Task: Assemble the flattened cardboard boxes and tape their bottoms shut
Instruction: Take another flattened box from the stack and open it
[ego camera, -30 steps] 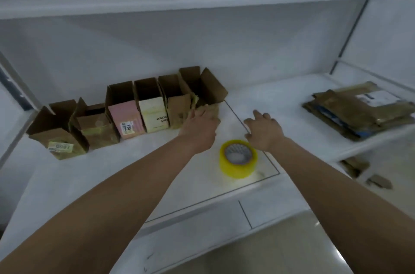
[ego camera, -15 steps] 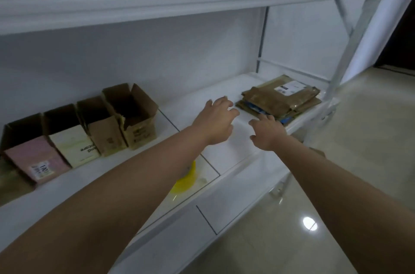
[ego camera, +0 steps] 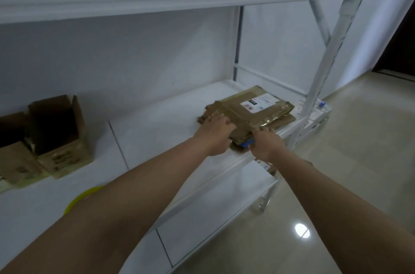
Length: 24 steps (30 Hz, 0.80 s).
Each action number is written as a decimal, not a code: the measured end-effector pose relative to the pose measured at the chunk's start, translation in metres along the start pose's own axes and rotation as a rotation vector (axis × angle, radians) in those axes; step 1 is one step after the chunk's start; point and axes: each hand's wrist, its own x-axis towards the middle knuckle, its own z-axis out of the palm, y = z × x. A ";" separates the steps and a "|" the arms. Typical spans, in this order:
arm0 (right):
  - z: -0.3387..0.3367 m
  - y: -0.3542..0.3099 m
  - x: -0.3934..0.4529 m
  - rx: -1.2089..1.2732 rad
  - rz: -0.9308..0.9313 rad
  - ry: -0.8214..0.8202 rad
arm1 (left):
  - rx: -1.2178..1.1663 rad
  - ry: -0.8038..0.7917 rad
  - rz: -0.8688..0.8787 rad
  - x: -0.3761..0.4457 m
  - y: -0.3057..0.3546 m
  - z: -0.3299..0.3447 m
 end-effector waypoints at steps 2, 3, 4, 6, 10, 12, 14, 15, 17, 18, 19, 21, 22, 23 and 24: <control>0.005 0.019 0.011 0.018 0.005 -0.011 | -0.039 -0.042 -0.042 0.016 0.007 0.011; 0.008 0.026 0.016 0.029 0.004 -0.016 | -0.042 -0.068 -0.061 0.022 0.010 0.018; 0.011 0.032 0.021 0.050 0.005 -0.018 | -0.042 -0.092 -0.080 0.027 0.013 0.024; 0.016 0.041 0.032 0.100 0.017 -0.015 | -0.059 -0.111 -0.123 0.038 0.014 0.036; 0.022 0.051 0.051 0.187 0.040 0.013 | -0.158 -0.106 -0.244 0.062 0.016 0.050; 0.028 0.054 0.056 0.219 0.043 0.028 | -0.204 -0.112 -0.316 0.074 0.020 0.055; 0.034 0.057 0.060 0.233 0.036 0.034 | -0.220 -0.115 -0.368 0.084 0.024 0.059; 0.037 0.059 0.062 0.234 0.029 0.030 | -0.229 -0.120 -0.387 0.089 0.026 0.062; 0.042 0.064 0.064 0.212 0.018 0.019 | -0.247 -0.127 -0.411 0.097 0.029 0.066; 0.044 0.065 0.065 0.197 0.016 0.014 | -0.254 -0.130 -0.417 0.099 0.030 0.067; 0.045 0.067 0.066 0.188 0.015 0.013 | -0.261 -0.135 -0.421 0.102 0.032 0.069; 0.046 0.071 0.068 0.185 0.012 0.029 | -0.276 -0.141 -0.425 0.109 0.033 0.071; 0.046 0.073 0.068 0.186 0.013 0.036 | -0.283 -0.141 -0.431 0.111 0.034 0.072; 0.045 0.075 0.069 0.185 0.019 0.038 | -0.294 -0.134 -0.441 0.113 0.035 0.071; 0.044 0.077 0.069 0.181 0.027 0.035 | -0.313 -0.118 -0.449 0.114 0.035 0.070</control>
